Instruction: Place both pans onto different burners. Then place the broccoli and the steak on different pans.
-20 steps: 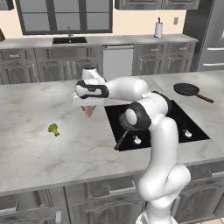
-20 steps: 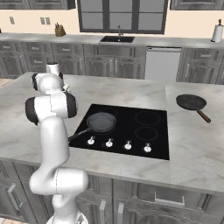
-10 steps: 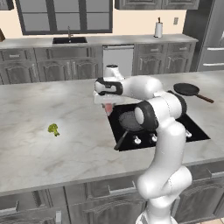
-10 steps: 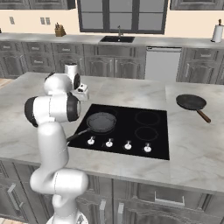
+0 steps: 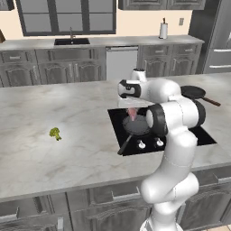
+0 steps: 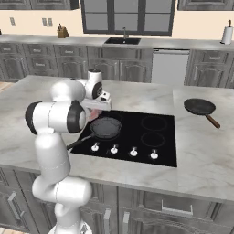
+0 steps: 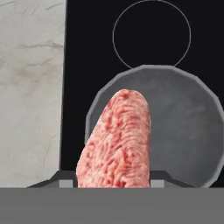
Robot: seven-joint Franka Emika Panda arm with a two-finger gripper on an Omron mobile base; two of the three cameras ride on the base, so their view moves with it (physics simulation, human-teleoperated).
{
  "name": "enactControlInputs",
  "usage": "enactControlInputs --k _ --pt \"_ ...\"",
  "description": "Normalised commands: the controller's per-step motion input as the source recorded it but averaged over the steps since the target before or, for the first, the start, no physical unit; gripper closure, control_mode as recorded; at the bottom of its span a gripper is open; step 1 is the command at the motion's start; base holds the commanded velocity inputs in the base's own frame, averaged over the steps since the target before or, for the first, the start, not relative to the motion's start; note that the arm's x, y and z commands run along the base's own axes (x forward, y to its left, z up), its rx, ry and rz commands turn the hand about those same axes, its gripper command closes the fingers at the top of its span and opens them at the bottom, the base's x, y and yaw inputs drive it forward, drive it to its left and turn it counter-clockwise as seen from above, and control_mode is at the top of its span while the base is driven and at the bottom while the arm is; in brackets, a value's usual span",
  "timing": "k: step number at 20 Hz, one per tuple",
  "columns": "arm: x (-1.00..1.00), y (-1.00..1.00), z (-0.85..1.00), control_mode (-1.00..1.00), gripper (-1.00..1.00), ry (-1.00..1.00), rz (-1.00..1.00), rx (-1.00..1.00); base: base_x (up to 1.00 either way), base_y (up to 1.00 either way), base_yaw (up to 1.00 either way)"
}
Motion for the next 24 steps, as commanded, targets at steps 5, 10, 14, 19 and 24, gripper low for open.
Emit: enactControlInputs --k 5,10,14,19,24 --pt "0.00 -0.49 -0.28 -1.00 1.00 -0.04 0.00 0.00 0.00 0.00 0.00" --pt "0.06 -0.17 -0.40 -1.00 1.00 -0.05 0.00 0.00 0.00 0.00 0.00" --pt "0.03 -0.07 -0.33 -1.00 1.00 -0.03 0.00 0.00 0.00 0.00 0.00" --pt "0.01 -0.08 -0.23 -1.00 1.00 -0.01 0.00 0.00 0.00 0.00 0.00" --pt "0.02 -0.01 -0.13 -1.00 1.00 -0.01 0.00 0.00 0.00 0.00 0.00"
